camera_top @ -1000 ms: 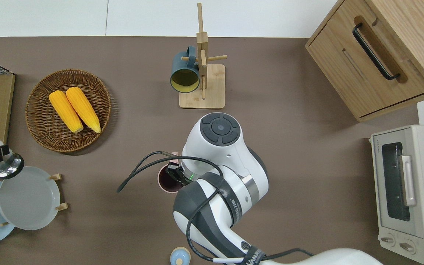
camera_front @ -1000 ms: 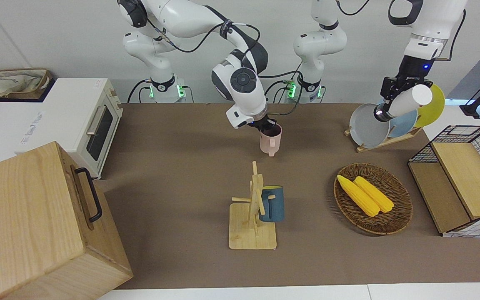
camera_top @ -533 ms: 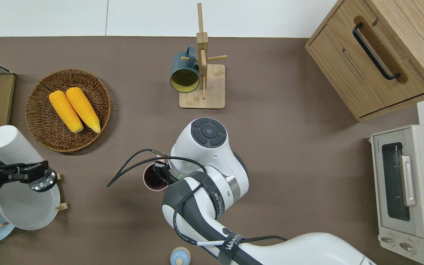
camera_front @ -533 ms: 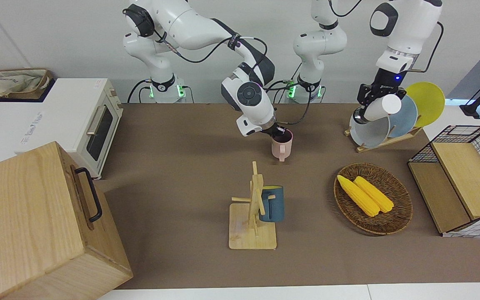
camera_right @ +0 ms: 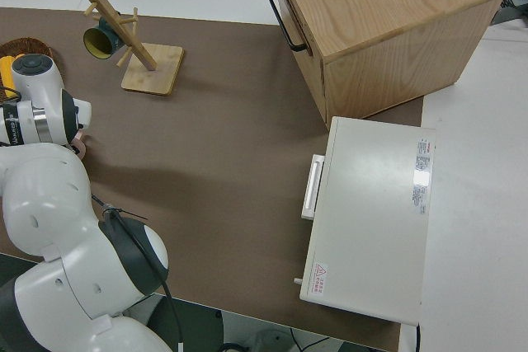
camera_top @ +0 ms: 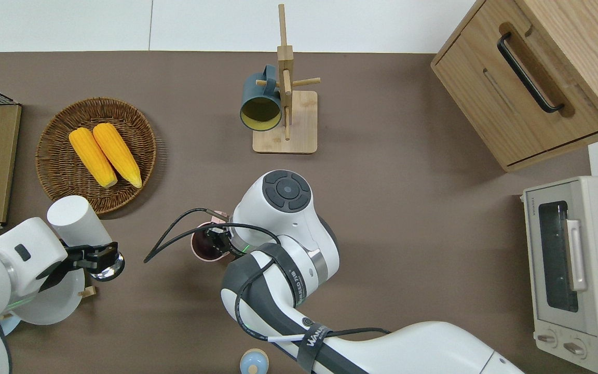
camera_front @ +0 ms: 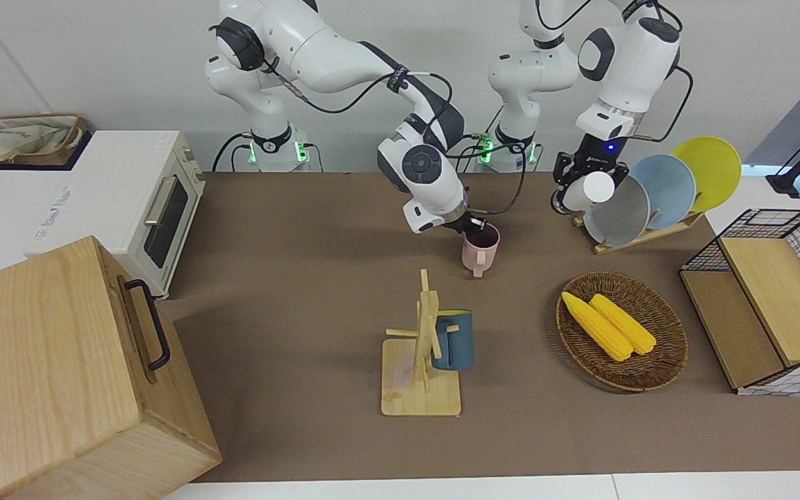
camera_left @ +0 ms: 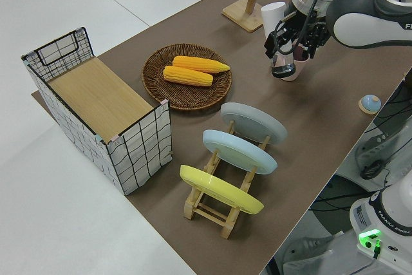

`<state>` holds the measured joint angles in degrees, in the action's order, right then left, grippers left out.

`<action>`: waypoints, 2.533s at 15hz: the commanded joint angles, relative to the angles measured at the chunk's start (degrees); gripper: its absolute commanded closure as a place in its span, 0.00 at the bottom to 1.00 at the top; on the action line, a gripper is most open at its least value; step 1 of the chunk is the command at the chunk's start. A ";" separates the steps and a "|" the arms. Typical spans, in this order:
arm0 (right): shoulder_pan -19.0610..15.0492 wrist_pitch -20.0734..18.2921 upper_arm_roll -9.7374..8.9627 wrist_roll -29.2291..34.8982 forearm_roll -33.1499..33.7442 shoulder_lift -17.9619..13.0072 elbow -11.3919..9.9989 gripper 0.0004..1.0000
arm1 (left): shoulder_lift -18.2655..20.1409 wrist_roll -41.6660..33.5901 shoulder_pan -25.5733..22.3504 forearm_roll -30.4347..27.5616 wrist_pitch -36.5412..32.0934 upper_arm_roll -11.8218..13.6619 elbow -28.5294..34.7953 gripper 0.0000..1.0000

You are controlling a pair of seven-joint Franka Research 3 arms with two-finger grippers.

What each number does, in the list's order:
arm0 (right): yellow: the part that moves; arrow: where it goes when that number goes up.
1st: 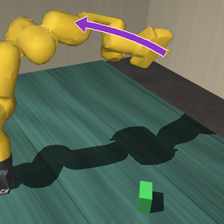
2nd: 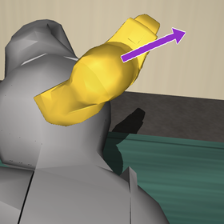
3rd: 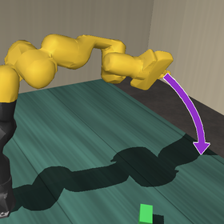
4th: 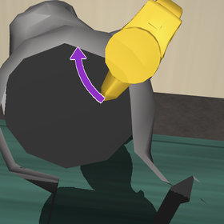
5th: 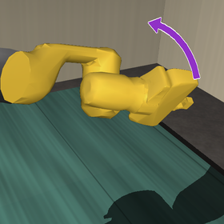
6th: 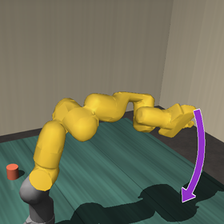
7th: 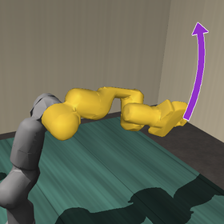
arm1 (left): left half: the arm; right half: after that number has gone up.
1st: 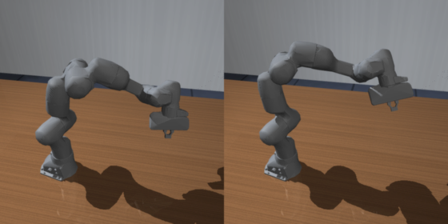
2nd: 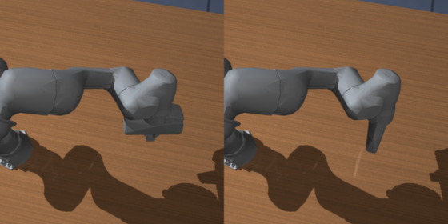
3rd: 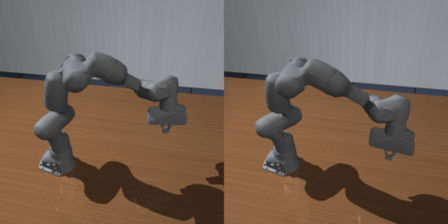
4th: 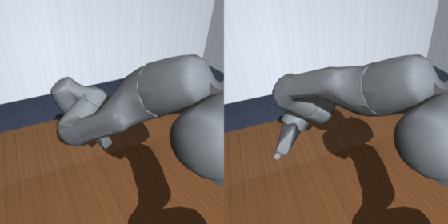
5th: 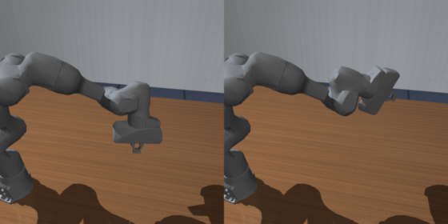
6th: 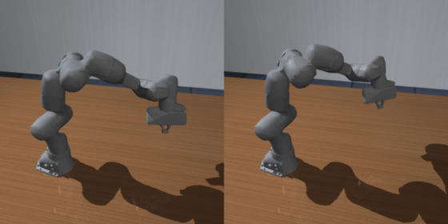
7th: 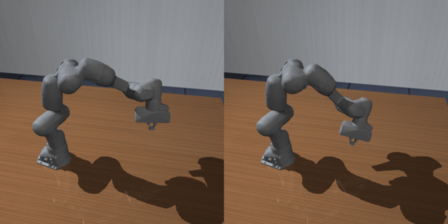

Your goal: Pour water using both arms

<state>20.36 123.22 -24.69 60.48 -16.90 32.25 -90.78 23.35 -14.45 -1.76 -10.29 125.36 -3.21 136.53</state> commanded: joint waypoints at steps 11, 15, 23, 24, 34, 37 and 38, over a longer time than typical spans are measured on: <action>-7.25 -6.21 -0.27 -4.21 -0.86 -13.86 -3.35 0.01 | 2.66 0.47 3.34 -0.96 1.12 0.66 1.98 1.00; -15.86 -19.13 -0.18 -15.54 0.11 -22.83 -3.35 0.01 | 3.01 0.92 6.06 -0.96 0.67 0.49 2.86 1.00; -19.30 -29.44 10.70 -38.91 11.09 -31.02 -3.35 0.01 | 2.66 6.19 7.30 -0.96 0.41 -8.29 5.94 1.00; -19.83 -30.22 12.37 -42.86 11.62 -31.55 -3.35 0.01 | 2.40 6.19 7.39 -0.96 0.50 -9.26 6.37 1.00; -20.80 -32.60 21.26 -58.89 18.65 -35.68 -3.35 0.01 | -0.76 5.84 9.85 -1.23 0.06 -9.97 9.46 1.00; -20.80 -32.78 23.37 -61.96 18.65 -35.95 -3.35 0.01 | -4.44 6.01 9.32 -1.31 -0.03 -9.79 7.27 1.00; -20.80 -32.78 23.72 -63.01 18.65 -35.95 -3.27 0.01 | -5.68 6.10 9.23 -1.23 -0.29 -9.79 6.39 1.00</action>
<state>-0.01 90.53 -2.00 1.42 1.12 -2.17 -92.40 20.96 -8.74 7.25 -10.67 125.69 -13.62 146.15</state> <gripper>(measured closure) 0.004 0.344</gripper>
